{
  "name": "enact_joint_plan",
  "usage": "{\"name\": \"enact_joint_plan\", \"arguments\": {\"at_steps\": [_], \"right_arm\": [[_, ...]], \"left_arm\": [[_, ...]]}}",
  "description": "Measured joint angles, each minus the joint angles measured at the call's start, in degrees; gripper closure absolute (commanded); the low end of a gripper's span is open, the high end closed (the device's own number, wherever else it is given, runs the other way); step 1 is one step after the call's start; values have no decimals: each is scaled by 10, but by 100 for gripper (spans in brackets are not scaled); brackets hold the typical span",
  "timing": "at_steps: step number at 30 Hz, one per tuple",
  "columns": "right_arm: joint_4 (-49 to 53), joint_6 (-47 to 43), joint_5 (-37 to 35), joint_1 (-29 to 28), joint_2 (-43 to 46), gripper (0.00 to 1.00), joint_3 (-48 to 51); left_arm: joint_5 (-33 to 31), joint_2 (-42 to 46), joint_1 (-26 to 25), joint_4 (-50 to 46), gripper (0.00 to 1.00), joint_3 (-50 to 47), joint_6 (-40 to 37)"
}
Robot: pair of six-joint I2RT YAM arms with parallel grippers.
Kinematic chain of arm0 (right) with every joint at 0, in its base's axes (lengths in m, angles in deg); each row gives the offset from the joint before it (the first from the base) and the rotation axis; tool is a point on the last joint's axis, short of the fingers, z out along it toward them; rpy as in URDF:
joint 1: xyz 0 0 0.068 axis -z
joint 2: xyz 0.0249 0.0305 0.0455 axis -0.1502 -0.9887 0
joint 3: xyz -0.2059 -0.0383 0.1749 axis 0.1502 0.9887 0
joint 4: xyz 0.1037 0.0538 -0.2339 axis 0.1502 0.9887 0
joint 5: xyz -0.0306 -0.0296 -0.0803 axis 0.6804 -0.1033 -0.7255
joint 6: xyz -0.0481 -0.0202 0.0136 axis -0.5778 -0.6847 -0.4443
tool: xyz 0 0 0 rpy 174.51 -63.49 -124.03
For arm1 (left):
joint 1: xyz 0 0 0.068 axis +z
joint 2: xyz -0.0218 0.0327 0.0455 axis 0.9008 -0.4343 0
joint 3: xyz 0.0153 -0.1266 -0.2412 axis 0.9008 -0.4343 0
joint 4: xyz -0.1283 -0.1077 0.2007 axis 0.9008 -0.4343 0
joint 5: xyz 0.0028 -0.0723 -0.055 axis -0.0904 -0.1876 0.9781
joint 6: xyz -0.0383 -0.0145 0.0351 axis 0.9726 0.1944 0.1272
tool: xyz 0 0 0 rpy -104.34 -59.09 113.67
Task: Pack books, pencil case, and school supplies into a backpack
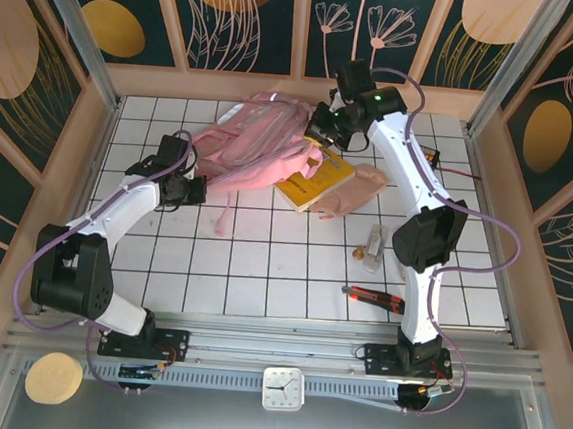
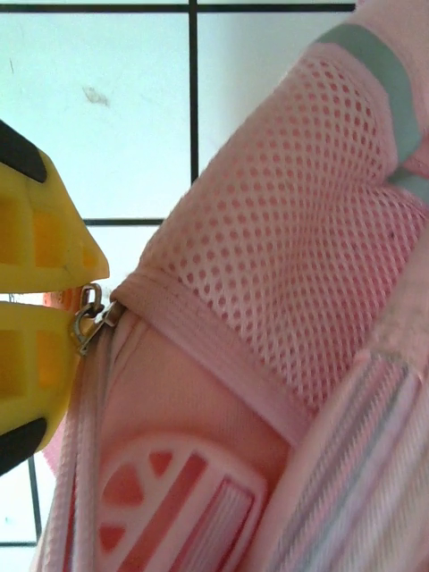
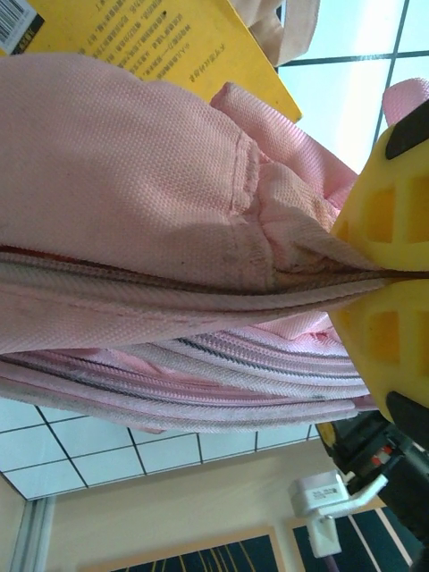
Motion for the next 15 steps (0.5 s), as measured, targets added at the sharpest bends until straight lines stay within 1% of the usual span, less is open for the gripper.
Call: {"name": "enact_joint_plan", "arguments": {"at_steps": [3,4,6,7,8,11,12,15], "right_arm": [[-1,1,6,-3,0,100,0],[-4,3,7,-5,0,100,2],[-21,10,9,-10,3,100,17],[-35,15,9,-13,7,100,32],[-52,20,9,-17,11,100,50],[-102,42,8,-33,21,100,104],[-114,47,8,-39,23,100,118],[-162,71,9,-75,25,100,166]], "left_arm": [[2,-10,5,0,100,-3,-6],[2,-11,5,0,94,-4,-6],[0,-8,6,-4,69,-3,-7],[-6,-5,9,-10,55,-3,-6],[-16,0,13,-22,43,-1,-4],[-50,30,24,-59,23,13,0],[-60,42,25,-66,20,20,-2],[-91,95,26,-80,17,49,5]]}}
